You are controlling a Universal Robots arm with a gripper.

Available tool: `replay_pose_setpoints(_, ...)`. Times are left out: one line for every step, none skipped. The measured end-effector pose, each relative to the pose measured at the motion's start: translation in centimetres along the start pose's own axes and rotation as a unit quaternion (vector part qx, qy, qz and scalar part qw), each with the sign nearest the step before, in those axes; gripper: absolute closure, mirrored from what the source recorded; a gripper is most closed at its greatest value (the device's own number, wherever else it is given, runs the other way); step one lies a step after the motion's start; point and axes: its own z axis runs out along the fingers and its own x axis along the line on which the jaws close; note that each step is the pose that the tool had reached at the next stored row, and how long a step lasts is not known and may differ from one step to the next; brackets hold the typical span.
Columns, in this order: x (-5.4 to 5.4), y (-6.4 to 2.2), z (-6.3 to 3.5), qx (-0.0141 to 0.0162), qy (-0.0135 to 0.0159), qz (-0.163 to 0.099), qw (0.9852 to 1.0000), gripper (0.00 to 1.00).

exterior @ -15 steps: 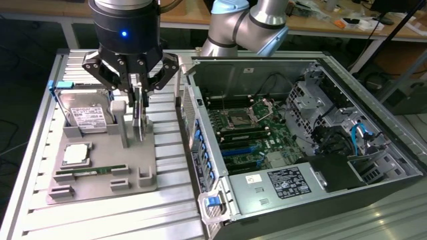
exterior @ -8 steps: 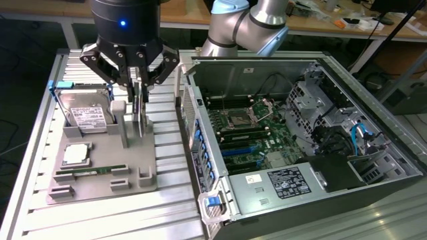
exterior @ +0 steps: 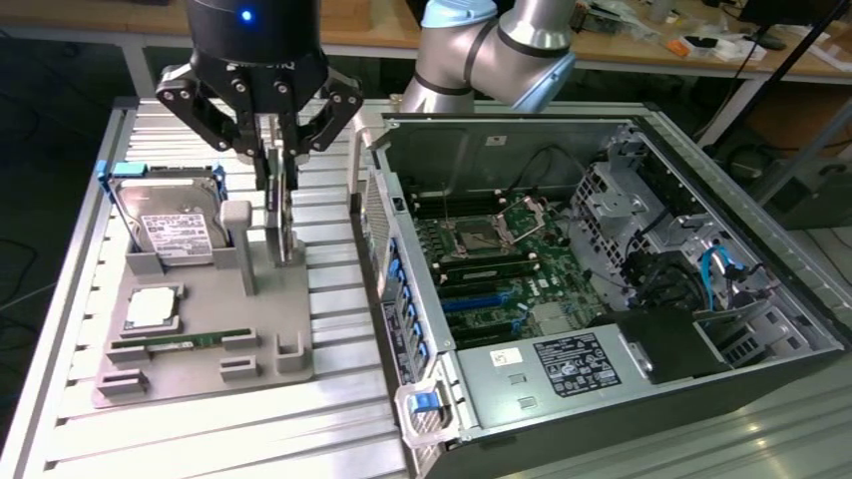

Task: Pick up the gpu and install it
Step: 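Pick up the gpu and move the gpu toward the slot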

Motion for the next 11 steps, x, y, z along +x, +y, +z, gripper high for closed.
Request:
replay_pose_setpoints(0.0,0.01,-0.12,0.0,0.0001,-0.001,1.0,0.73)
replay_pose_setpoints(0.0,0.02,-0.24,-0.0001,0.0002,-0.002,1.0,0.73)
replay_pose_setpoints(-0.1,0.03,-0.51,0.0,0.0004,-0.003,1.0,0.73)
replay_pose_setpoints(-0.1,0.05,-0.72,0.0002,0.0005,-0.004,1.0,0.73)
replay_pose_setpoints(-0.1,0.06,-0.93,0.0005,0.0005,-0.004,1.0,0.73)
replay_pose_setpoints(-0.1,0.07,-1.04,0.0007,0.0005,-0.004,1.0,0.73)
replay_pose_setpoints(-0.1,0.07,-1.14,0.0009,0.0005,-0.004,1.0,0.73)
replay_pose_setpoints(-0.1,0.07,-1.19,0.0011,0.0004,-0.004,1.0,0.73)
replay_pose_setpoints(-0.1,0.07,-1.18,0.0011,0.0004,-0.004,1.0,0.73)
replay_pose_setpoints(-0.1,0.07,-1.19,0.0011,0.0004,-0.004,1.0,0.73)
replay_pose_setpoints(-0.1,0.08,-1.19,0.0012,0.0004,-0.004,1.0,0.73)
